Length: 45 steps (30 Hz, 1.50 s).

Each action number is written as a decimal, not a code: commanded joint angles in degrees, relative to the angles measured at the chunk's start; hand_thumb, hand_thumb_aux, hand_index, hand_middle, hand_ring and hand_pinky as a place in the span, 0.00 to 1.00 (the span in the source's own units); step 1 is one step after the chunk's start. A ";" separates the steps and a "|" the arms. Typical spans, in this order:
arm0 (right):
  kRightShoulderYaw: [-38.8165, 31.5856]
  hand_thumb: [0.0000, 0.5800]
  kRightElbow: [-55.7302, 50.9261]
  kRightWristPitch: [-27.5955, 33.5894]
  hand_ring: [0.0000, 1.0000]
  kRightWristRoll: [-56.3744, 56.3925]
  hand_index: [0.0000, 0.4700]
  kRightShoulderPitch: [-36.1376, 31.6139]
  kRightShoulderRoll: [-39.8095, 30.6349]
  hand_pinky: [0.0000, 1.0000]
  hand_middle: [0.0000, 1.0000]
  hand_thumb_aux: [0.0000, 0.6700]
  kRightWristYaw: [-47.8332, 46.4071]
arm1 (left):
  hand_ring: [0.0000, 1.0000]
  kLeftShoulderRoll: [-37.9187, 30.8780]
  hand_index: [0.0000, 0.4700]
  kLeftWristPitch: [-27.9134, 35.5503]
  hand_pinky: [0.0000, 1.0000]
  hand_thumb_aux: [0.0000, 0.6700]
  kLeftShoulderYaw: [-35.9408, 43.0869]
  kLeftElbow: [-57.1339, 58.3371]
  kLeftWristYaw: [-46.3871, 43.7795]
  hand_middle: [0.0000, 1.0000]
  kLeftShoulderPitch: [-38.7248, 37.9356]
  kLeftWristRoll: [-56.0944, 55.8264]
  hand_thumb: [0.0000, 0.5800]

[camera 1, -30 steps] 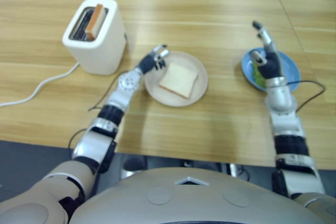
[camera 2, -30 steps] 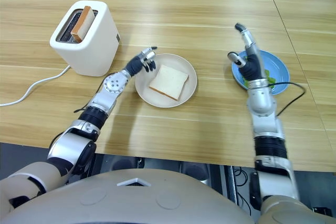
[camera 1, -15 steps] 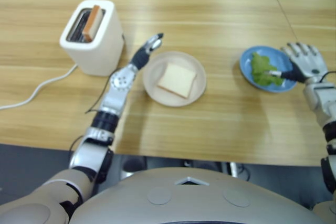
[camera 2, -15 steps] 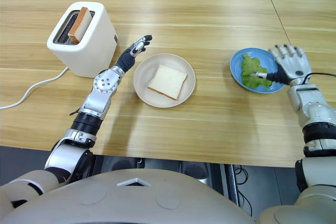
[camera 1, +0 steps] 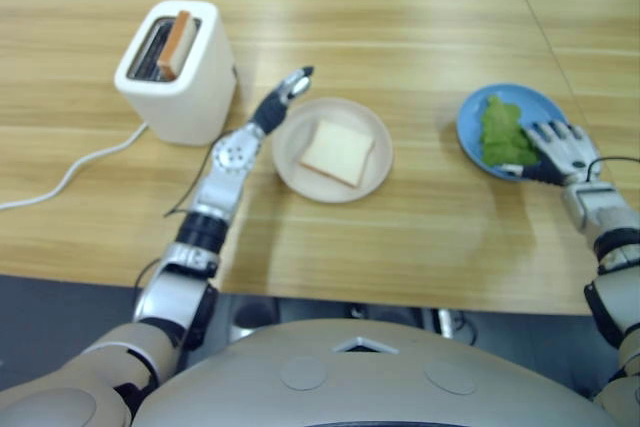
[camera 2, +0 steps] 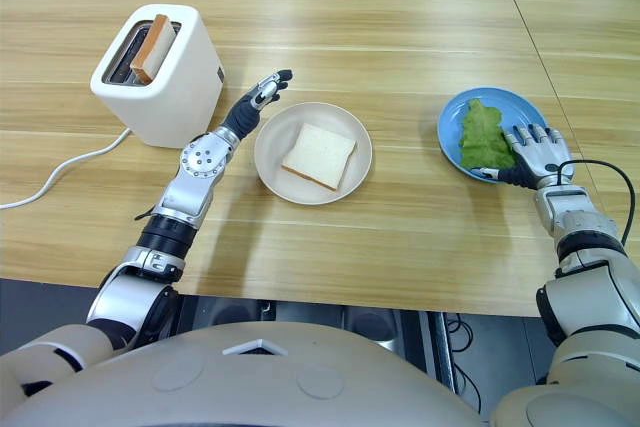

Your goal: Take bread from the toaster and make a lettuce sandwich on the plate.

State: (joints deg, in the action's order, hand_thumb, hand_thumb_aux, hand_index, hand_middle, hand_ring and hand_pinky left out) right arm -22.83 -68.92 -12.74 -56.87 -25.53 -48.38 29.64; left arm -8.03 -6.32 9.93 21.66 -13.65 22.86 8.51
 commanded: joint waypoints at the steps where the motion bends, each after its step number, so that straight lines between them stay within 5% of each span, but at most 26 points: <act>1: -1.83 1.00 -1.24 -0.64 0.37 1.86 0.98 0.73 0.62 0.37 0.37 1.00 -1.31 | 0.00 -0.19 0.00 0.88 0.00 0.00 0.12 0.89 -0.28 0.00 0.06 0.19 0.00; 2: -1.74 1.00 -1.01 -0.75 0.37 2.40 0.98 0.68 0.54 0.37 0.37 1.00 -1.11 | 0.00 -0.14 0.00 0.87 0.00 0.00 0.15 0.94 -0.29 0.00 0.10 0.20 0.00; 3: -1.68 1.00 -0.72 -0.86 0.74 2.89 0.98 0.64 0.43 0.74 0.74 1.00 -0.85 | 0.00 -0.08 0.00 0.88 0.00 0.00 0.18 0.98 -0.30 0.00 0.13 0.20 0.00; 4: -1.68 1.00 -0.49 -0.99 0.95 3.29 0.98 0.62 0.36 0.95 0.95 1.00 -0.70 | 0.00 -0.04 0.00 0.89 0.00 0.00 0.20 1.01 -0.30 0.00 0.15 0.21 0.00; 7: -1.63 1.00 0.83 -1.25 1.00 4.30 0.98 0.65 -0.21 1.00 1.00 1.00 0.69 | 0.00 0.01 0.00 0.88 0.00 0.00 0.21 1.14 -0.26 0.00 0.18 0.24 0.00; 16: 1.03 1.00 12.60 -1.91 1.00 8.22 0.98 4.70 -4.66 1.00 1.00 1.00 3.36 | 0.00 0.13 0.00 0.80 0.00 0.00 -0.35 1.81 0.16 0.00 0.60 -0.06 0.00; 24: 12.21 1.00 47.11 3.31 1.00 12.09 0.98 18.24 -9.18 1.00 1.00 1.00 -2.32 | 0.00 0.08 0.00 0.35 0.00 0.00 -1.71 2.96 0.95 0.00 1.06 -0.76 0.00; 29: 14.01 1.00 62.43 4.84 1.00 12.03 0.98 18.45 -4.65 1.00 1.00 1.00 -7.66 | 0.00 0.46 0.00 -0.17 0.00 0.00 -2.24 4.92 1.70 0.00 1.78 -0.85 0.00; 37: 7.07 1.00 63.21 3.29 1.00 7.10 0.98 8.91 7.51 1.00 1.00 1.00 -11.90 | 0.00 0.87 0.00 -1.21 0.00 0.00 -2.35 7.62 2.16 0.00 2.68 -0.99 0.00; 45: -3.31 1.00 45.73 -0.53 1.00 2.66 0.98 0.43 19.18 1.00 1.00 1.00 -11.10 | 0.00 1.38 0.00 -2.16 0.00 0.00 -3.15 11.14 3.58 0.00 3.97 -1.07 0.00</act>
State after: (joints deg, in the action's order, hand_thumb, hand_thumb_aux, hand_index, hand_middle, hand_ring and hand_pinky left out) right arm -23.95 -17.74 -12.13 -53.02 -24.50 -30.02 18.18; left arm -6.79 -8.17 6.99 31.08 -10.33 26.31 7.40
